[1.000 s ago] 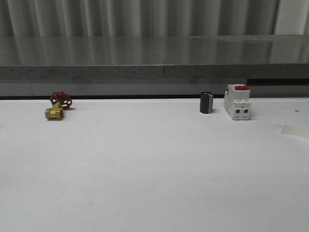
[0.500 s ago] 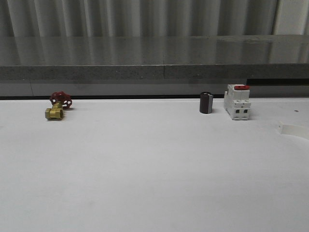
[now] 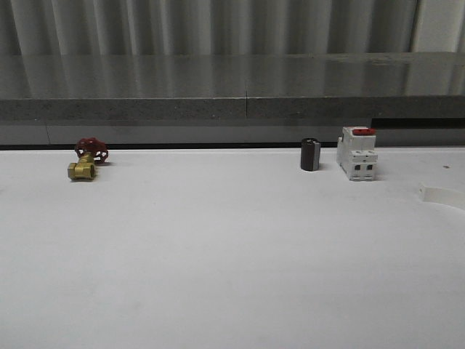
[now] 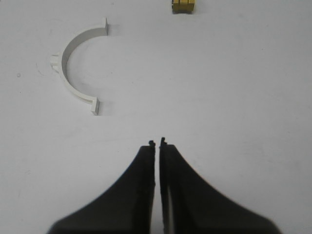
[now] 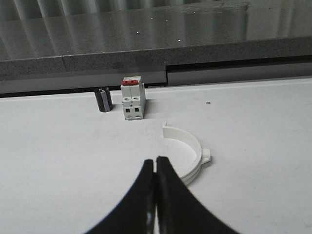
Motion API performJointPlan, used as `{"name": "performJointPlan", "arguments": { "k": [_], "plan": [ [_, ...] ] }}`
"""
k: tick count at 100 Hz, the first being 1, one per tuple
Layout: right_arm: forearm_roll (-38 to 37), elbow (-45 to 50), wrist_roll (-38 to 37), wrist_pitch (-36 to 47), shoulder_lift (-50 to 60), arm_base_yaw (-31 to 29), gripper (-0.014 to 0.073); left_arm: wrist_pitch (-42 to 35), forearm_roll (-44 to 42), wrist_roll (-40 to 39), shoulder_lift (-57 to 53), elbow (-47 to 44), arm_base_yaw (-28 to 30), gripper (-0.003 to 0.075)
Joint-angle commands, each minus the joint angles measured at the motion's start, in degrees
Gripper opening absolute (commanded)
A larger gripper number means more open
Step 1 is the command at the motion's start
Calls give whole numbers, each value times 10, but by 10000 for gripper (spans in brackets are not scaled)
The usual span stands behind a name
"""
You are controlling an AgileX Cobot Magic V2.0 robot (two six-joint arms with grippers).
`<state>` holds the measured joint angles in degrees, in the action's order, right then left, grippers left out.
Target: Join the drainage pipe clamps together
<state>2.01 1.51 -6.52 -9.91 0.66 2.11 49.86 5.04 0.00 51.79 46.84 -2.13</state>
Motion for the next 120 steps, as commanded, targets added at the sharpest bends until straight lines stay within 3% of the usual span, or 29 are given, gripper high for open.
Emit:
{"name": "performJointPlan", "arguments": {
  "k": [1, 12, 21, 41, 58, 85, 120],
  "plan": [
    [-7, -8, 4, 44, 10, 1, -118, -22, 5, 0, 6, 19, 3, 224],
    [-7, -8, 4, 44, 10, 1, -118, -22, 5, 0, 7, 19, 3, 514],
    [-7, -8, 4, 44, 10, 1, -118, -31, 5, 0, 7, 19, 3, 629],
    [-7, -8, 4, 44, 10, 1, -118, -35, -5, 0, 35, 23, 4, 621],
    [-7, -8, 4, 44, 10, 1, -118, -34, -8, 0, 129, 68, 56, 621],
    [-7, -8, 4, 44, 10, 1, -118, -18, 65, 131, 319, 190, 153, 621],
    [-7, -8, 4, 44, 10, 1, -118, -28, 64, 184, 504, 304, 168, 621]
  ]
}}
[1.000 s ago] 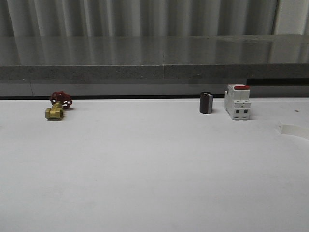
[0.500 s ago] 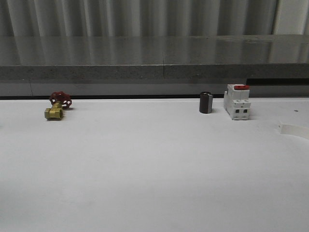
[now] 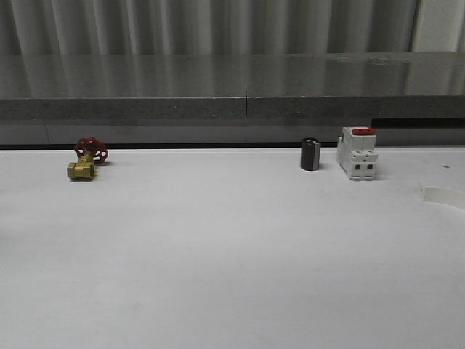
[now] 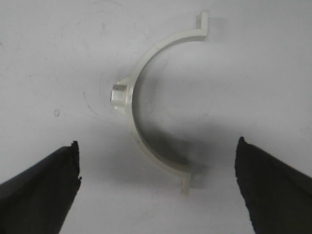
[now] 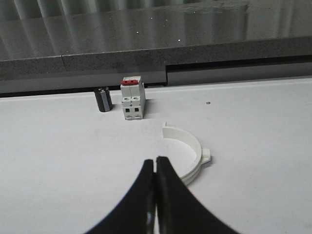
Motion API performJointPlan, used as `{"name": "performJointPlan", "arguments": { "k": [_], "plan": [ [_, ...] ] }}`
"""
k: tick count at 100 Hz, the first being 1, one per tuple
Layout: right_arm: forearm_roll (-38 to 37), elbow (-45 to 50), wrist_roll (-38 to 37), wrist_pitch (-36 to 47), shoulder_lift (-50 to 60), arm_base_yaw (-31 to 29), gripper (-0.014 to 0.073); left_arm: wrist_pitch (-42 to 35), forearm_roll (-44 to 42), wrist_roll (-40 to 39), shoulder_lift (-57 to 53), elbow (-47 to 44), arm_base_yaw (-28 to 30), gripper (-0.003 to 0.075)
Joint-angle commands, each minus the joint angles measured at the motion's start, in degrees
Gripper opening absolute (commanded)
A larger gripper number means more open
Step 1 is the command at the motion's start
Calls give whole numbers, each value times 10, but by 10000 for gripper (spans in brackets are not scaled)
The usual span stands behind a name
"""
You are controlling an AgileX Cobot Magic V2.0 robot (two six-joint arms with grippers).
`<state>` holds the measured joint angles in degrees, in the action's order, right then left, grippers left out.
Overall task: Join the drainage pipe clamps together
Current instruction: 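Lower the left gripper over the white clamp half and close on it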
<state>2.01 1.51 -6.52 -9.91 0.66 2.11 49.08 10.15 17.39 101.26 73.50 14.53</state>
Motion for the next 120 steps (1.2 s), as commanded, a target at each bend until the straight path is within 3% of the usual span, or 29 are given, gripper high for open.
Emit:
{"name": "performJointPlan", "arguments": {
  "k": [1, 44, 120],
  "plan": [
    [-7, -8, 4, 44, 10, 1, -118, -21, 12, 12, 12, 39, 2, 621],
    [-7, -8, 4, 44, 10, 1, -118, -38, -9, 14, 115, 88, 2, 621],
    [-7, -8, 4, 44, 10, 1, -118, -47, -10, 14, 120, 88, 2, 620]
  ]
}}
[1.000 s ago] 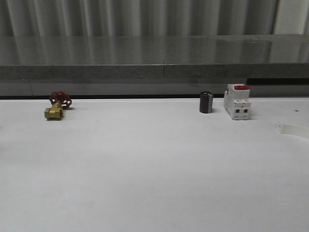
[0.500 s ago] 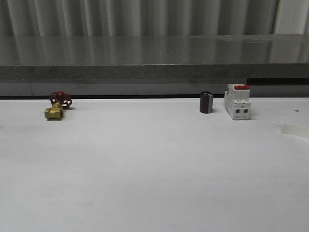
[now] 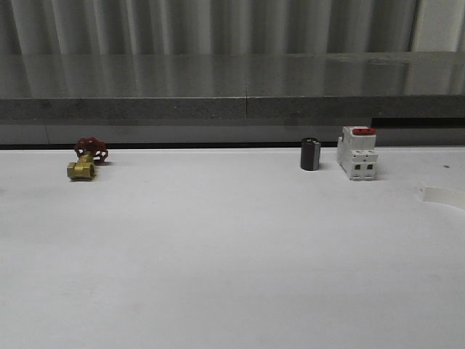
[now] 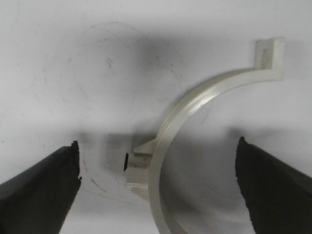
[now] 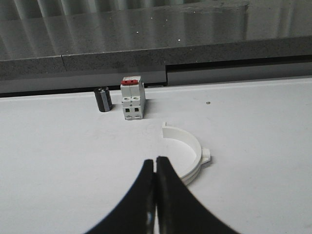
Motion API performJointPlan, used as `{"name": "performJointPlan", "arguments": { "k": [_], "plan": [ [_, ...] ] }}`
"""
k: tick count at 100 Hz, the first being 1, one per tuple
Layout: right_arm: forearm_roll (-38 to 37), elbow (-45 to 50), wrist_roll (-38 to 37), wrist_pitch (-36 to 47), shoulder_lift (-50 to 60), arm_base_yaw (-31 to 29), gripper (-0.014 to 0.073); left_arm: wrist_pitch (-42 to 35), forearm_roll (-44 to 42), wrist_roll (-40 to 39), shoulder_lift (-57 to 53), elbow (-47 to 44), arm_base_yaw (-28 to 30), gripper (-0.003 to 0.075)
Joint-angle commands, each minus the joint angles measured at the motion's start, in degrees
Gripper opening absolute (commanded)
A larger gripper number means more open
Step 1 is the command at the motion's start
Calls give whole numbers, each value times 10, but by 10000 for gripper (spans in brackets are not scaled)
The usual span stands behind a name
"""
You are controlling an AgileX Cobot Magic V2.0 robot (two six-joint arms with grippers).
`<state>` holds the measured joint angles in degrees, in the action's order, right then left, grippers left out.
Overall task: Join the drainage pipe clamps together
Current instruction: 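Lower the left gripper over the white clamp half and close on it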
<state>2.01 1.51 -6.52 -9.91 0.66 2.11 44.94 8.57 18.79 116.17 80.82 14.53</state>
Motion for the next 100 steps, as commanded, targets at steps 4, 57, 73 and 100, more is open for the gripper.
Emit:
{"name": "performJointPlan", "arguments": {
  "k": [4, 57, 73, 100],
  "plan": [
    [-7, -8, 4, 44, 10, 1, -118, -5, 5, 0, -29, 15, 2, 620],
    [-7, -8, 4, 44, 10, 1, -118, 21, 9, 0, -29, 14, 2, 548],
    [-7, -8, 4, 44, 10, 1, -118, 24, 11, 0, -28, 14, 2, 512],
    [-7, -8, 4, 44, 10, 1, -118, 30, 11, 0, -28, 14, 2, 365]
  ]
}}
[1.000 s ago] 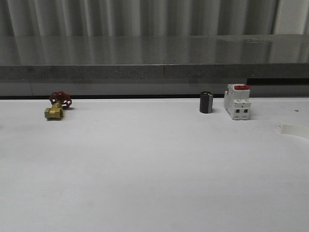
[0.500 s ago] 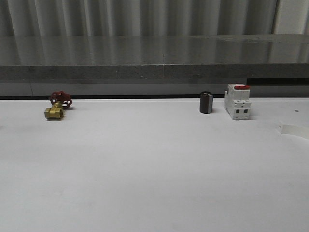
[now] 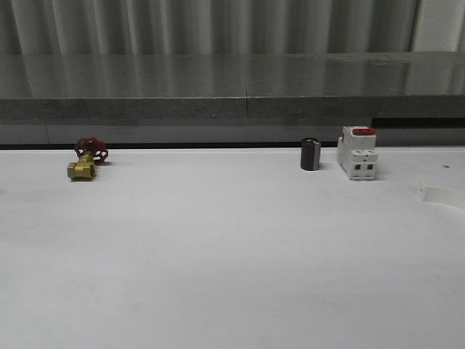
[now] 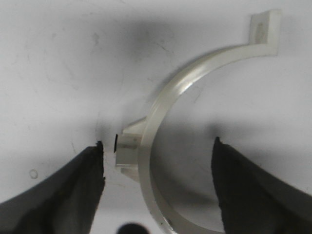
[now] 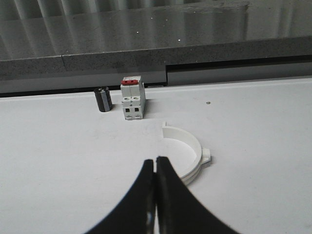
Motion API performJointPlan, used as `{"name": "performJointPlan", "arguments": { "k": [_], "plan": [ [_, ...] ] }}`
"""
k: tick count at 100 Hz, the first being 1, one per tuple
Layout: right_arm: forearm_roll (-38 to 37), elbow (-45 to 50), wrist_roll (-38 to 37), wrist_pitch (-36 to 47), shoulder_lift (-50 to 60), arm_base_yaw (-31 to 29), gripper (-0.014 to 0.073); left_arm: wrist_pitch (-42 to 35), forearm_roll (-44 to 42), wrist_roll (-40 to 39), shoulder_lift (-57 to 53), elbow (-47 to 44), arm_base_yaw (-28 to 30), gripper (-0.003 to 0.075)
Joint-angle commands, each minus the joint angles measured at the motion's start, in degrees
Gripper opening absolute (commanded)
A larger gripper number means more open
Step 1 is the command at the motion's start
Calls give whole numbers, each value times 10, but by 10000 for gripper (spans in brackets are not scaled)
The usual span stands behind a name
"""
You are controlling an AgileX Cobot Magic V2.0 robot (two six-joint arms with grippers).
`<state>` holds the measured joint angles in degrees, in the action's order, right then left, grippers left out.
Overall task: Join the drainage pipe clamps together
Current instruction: 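Lower the left gripper over the white clamp half and close on it, then carry the clamp half with the left gripper toward the table center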
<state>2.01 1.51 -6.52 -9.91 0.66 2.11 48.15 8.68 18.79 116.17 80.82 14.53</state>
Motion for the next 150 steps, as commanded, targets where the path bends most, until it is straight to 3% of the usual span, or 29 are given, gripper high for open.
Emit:
{"name": "performJointPlan", "arguments": {
  "k": [1, 22, 77, 90, 109, 150],
  "plan": [
    [-7, -8, 4, 44, 10, 1, -118, -2, 10, 0, -28, 14, 2, 350],
    [-7, -8, 4, 44, 10, 1, -118, 1, 10, 0, -28, 14, 2, 169],
    [-7, -8, 4, 44, 10, 1, -118, 26, 31, 0, -57, 15, -1, 157],
    [-7, -8, 4, 44, 10, 1, -118, 41, 31, -33, -85, 15, -15, 157],
    [-7, -8, 4, 44, 10, 1, -118, 65, 27, -114, -112, 15, -77, 137],
    [-7, -8, 4, 44, 10, 1, -118, 19, 27, -262, -110, 15, -302, 137]
  ]
}}
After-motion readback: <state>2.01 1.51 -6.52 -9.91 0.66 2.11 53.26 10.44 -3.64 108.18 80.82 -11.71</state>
